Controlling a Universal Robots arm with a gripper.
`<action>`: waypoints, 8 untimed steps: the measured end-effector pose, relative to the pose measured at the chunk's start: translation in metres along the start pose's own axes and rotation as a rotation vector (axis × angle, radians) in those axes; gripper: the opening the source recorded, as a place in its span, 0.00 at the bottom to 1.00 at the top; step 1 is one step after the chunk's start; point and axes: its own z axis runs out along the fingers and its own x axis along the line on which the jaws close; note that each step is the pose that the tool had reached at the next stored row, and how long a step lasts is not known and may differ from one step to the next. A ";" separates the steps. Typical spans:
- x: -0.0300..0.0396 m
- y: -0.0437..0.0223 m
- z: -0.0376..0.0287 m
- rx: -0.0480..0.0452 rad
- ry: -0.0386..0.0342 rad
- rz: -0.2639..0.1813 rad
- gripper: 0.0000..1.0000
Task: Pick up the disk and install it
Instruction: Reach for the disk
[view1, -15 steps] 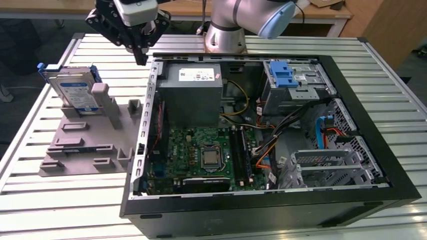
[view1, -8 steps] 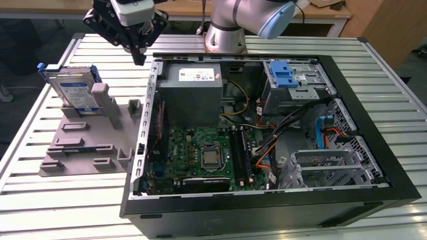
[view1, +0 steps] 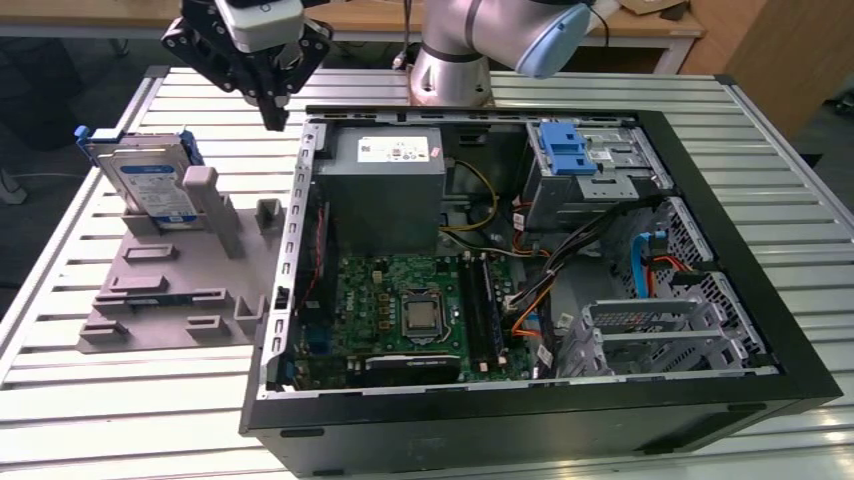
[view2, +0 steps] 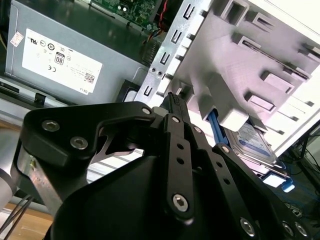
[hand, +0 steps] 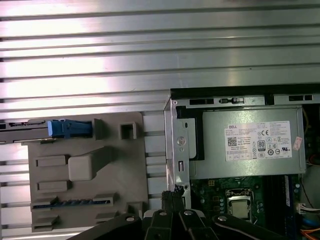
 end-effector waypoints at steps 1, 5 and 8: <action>0.0003 0.0000 0.0000 0.0000 0.0000 0.000 0.11; 0.0013 -0.0001 0.0000 0.0000 0.0000 0.000 0.11; 0.0021 -0.0002 0.0000 0.0000 0.0000 0.000 0.11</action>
